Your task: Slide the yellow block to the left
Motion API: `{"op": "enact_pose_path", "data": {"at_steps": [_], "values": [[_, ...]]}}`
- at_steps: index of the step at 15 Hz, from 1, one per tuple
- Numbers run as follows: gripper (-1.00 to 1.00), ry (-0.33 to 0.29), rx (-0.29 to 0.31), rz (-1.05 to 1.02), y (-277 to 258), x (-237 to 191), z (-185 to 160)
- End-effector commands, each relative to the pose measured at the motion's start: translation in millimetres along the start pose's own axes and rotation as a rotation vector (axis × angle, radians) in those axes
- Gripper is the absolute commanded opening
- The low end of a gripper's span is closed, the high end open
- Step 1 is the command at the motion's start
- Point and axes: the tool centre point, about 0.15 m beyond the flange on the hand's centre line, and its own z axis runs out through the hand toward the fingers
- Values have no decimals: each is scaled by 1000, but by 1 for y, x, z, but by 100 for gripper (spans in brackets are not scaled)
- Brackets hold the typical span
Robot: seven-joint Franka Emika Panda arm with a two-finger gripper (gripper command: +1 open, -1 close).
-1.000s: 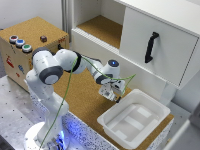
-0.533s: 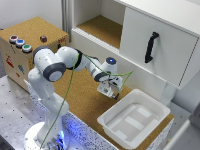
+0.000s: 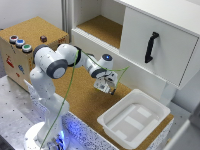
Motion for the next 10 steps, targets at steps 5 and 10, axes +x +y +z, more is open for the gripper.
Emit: {"op": "enact_pose_path", "data": {"at_steps": [5, 10], "values": [[-100, -36, 41, -103, -46, 23, -12], [100, -18, -4, -87, -42, 12, -35]]}}
